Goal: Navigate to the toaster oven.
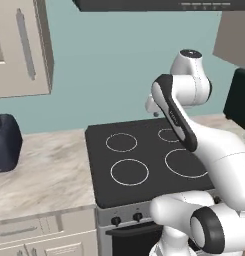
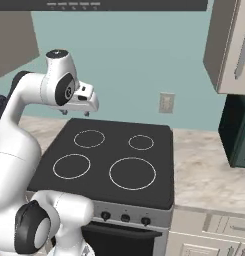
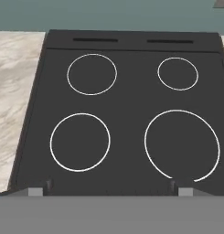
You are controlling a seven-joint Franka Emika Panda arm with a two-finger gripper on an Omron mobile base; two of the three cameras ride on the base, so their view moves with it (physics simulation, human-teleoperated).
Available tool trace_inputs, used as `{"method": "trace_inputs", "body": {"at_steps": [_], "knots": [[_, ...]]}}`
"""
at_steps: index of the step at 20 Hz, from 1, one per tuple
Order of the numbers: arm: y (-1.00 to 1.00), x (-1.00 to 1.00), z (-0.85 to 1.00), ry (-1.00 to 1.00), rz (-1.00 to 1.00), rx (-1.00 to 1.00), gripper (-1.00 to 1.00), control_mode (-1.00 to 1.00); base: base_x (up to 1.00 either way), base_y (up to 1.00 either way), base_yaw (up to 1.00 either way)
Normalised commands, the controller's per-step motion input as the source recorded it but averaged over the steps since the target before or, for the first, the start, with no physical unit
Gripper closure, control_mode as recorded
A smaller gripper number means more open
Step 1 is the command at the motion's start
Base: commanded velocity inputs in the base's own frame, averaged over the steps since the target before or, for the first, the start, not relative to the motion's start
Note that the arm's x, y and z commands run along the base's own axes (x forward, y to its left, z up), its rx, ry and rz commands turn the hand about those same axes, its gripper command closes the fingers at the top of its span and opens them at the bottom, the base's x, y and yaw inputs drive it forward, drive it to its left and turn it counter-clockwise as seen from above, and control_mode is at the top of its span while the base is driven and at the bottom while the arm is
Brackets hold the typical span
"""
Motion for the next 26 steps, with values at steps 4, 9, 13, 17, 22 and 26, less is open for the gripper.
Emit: {"method": "trace_inputs", "body": {"at_steps": [4,9,13,17,22,26], "knots": [[0.0,0.0,0.0,0.0,0.0,0.0,-1.0,1.0,0.0,-0.81,0.0],[0.0,0.0,0.0,0.0,0.0,0.0,-1.0,1.0,0.0,-0.91,0.0],[0.0,0.0,0.0,0.0,0.0,0.0,-1.0,1.0,0.0,-0.97,0.0],[0.0,0.0,0.0,0.0,0.0,0.0,-1.0,1.0,0.0,-0.97,0.0],[0.0,0.0,0.0,0.0,0.0,0.0,-1.0,1.0,0.0,-0.95,0.0],[0.0,0.0,0.0,0.0,0.0,0.0,-1.0,1.0,0.0,-0.93,0.0]]}}
